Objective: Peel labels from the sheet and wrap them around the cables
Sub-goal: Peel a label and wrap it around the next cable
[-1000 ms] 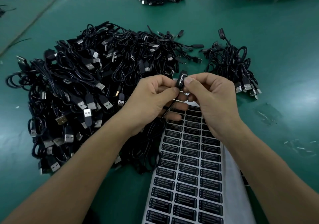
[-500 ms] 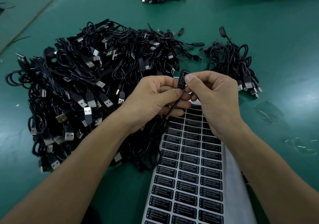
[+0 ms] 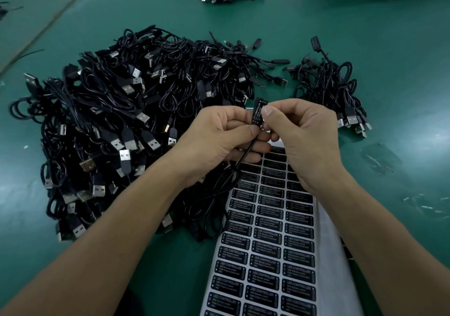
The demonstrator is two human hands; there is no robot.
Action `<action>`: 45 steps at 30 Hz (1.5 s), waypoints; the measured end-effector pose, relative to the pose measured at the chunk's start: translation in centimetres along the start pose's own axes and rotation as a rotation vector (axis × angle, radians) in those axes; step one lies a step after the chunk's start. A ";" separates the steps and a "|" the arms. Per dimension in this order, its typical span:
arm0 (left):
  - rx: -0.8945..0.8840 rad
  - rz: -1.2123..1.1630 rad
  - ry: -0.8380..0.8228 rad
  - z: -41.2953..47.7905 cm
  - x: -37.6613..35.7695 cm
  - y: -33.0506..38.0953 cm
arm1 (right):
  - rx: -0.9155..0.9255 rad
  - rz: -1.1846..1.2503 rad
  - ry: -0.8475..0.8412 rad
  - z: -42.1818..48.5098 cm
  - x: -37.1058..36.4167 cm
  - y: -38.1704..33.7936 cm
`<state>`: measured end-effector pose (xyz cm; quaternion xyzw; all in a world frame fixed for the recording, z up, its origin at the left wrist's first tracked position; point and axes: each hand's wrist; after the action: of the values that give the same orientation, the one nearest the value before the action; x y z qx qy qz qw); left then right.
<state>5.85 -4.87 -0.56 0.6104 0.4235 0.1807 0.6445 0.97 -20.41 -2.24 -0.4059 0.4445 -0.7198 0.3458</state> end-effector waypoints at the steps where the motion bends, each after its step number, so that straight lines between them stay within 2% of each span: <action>1: -0.003 0.001 0.000 0.0 0.0 0.0 | 0.000 0.001 -0.003 0.0 0.0 0.0; 45: 0.002 0.036 0.031 -0.4 -0.6 0.3 | 0.028 -0.102 0.039 -0.1 -0.1 0.0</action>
<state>5.29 -5.00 -0.10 0.6156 0.4225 0.2015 0.6340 0.92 -20.27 -2.25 -0.4093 0.4197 -0.7504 0.3054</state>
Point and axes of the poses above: each hand's wrist, its own z-axis towards the middle knuckle, its own x-axis out of the back of the hand, y = z × x, and after that the axes turned 14 degrees about -z, right-handed
